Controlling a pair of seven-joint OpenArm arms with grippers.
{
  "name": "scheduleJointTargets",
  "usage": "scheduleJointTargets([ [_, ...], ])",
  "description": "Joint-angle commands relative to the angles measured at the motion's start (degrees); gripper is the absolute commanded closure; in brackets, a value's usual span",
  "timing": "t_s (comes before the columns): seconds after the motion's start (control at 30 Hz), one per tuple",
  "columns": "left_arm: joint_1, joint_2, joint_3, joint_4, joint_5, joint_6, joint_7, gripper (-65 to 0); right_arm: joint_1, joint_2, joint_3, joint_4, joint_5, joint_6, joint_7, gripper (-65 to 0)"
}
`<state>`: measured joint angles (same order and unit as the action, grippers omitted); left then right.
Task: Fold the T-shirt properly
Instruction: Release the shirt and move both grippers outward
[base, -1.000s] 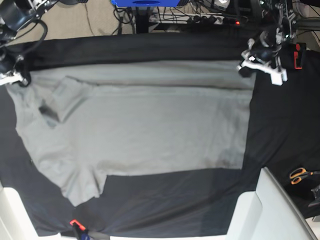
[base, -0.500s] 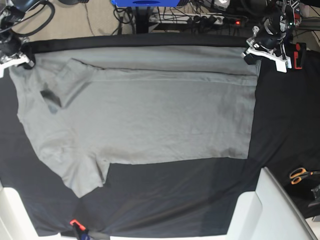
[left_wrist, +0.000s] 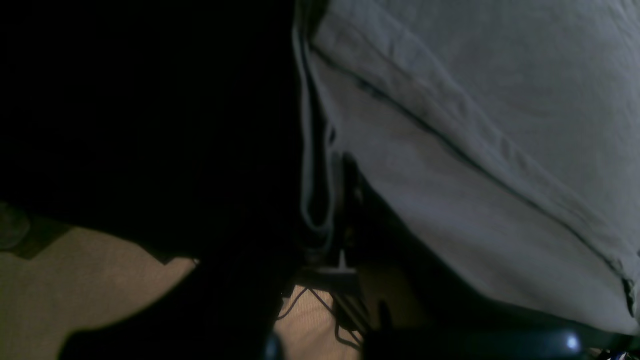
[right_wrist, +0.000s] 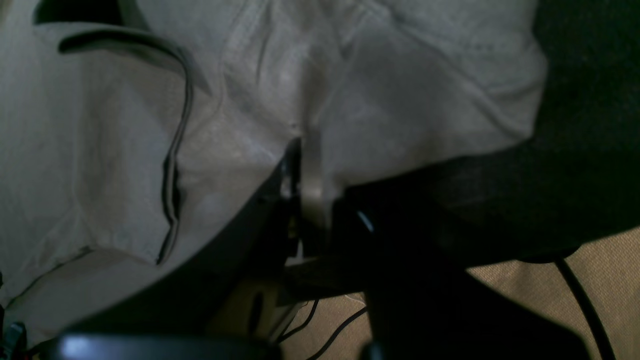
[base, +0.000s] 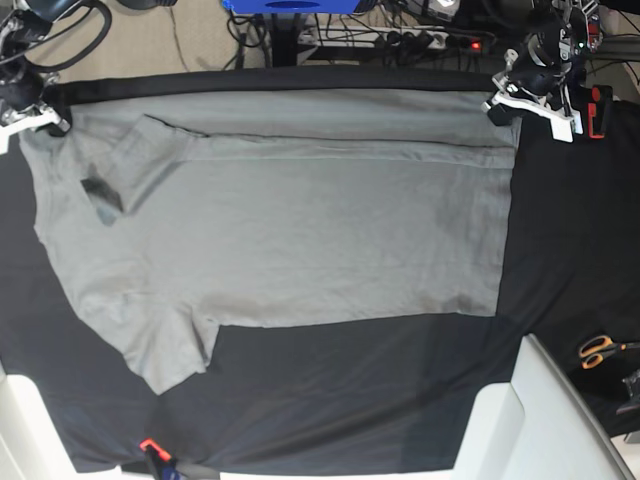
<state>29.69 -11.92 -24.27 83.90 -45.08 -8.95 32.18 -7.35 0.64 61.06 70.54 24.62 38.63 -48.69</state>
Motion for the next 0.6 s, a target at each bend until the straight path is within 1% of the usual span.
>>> scheduleJointTargets([
  [0.0,0.51,-0.96,-0.39,0.72,-0.06,0.38,-1.20,0.0,0.10,0.98,0.26,0.89,0.56,0.27,0.99,-0.9],
  [0.07,0.68,-0.96,-0.39,0.81,0.02,0.38,-1.20,0.0,0.01,0.98,0.35,0.89,0.56,0.27,0.91,-2.4],
  [0.1,0.68,-0.87,-0.39,1.16,0.64,0.47,-1.20,0.0,-0.07,0.81,0.44,1.06,0.74,0.18,0.64,-5.3],
  [0.13,0.68,-0.78,-0.48,1.33,1.78,0.47,-1.20,0.0,-0.51,0.37,0.96,1.32,0.74,0.18,-0.15,-9.2],
  [0.23,0.68,0.10,-1.00,1.68,5.83,0.47,-1.11,0.0,-0.69,-1.39,4.92,3.61,0.65,0.18,-2.96,-27.5],
  [0.27,0.68,0.45,-1.09,1.68,6.71,0.47,-1.11,-7.4,-0.69,-2.01,5.71,4.67,0.48,0.18,-3.49,-33.0],
  [0.3,0.77,0.80,-1.97,1.68,7.23,0.47,-1.11,-16.5,-0.86,-2.45,6.42,5.90,0.39,0.18,-3.93,-38.3],
  [0.33,0.77,1.15,-3.02,1.68,7.41,0.47,-1.11,-24.2,-1.04,-2.62,6.85,7.48,0.39,0.18,-4.28,-42.3],
  [0.37,0.77,1.59,-4.17,1.60,7.41,0.47,-1.11,-31.3,-1.13,-3.06,6.94,9.24,0.39,0.18,-4.28,-44.3],
  [0.4,0.77,1.77,-4.87,1.60,7.50,0.47,-1.11,-36.5,-1.30,-3.59,7.12,10.47,0.30,0.18,-4.28,-44.4],
  [0.47,0.77,1.86,-6.72,1.77,7.41,0.47,-1.11,-44.6,-2.01,-4.03,7.12,13.72,0.30,0.01,-4.19,-44.6],
  [0.5,0.68,1.86,-7.68,2.30,7.32,0.47,-1.11,-47.6,-2.10,-4.12,7.12,15.48,0.39,-0.87,-4.19,-44.6],
  [0.57,0.68,1.86,-10.50,4.32,7.23,0.47,-1.02,-50.7,-2.01,-4.03,7.03,18.12,0.48,-2.98,-3.93,-44.6],
])
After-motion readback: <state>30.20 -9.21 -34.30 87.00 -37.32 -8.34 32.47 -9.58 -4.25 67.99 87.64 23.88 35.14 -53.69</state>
